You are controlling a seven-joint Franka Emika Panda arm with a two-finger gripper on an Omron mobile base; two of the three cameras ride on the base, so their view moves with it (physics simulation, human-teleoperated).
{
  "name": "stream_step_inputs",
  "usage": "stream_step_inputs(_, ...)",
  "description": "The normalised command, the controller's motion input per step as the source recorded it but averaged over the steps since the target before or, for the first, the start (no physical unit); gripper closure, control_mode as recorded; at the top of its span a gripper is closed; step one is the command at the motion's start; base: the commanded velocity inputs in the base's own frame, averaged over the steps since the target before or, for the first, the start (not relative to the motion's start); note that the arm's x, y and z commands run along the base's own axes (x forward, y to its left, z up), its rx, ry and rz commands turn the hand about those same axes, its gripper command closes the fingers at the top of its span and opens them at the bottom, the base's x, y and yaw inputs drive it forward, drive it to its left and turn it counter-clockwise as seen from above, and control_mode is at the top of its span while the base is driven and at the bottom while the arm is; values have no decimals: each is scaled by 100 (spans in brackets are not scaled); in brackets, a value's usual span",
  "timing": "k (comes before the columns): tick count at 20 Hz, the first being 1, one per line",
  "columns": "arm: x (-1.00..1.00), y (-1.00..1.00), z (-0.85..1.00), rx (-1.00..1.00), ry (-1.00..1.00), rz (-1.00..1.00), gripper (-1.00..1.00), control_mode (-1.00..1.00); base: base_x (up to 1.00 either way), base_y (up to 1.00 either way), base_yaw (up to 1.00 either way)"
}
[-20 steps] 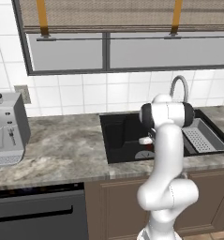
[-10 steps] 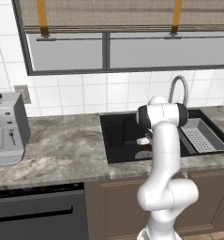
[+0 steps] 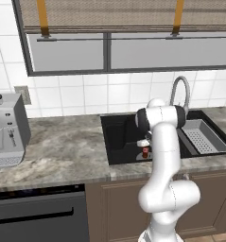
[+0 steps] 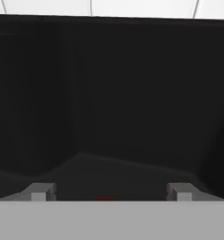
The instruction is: Place the large bottle from the dining counter next to the other large bottle outside the sink, and place the small bottle from the dining counter next to the other small bottle inside the sink.
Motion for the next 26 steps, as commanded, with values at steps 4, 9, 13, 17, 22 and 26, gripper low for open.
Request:
stream_step_inputs(4,1,0,-6,0,0,0,-100,-100,0,0,0)
stream_step_inputs(9,0,0,33,0,-5,0,-100,-100,0,0,0)
stream_step_inputs(13,-2,1,84,0,-8,0,-100,-100,0,0,0)
stream_step_inputs(17,-3,7,78,0,-2,0,-100,-100,0,0,0)
stream_step_inputs(22,-17,11,56,-1,0,0,-100,-100,0,0,0)
stream_step_inputs(26,-17,6,51,-2,0,0,-100,-100,0,0,0)
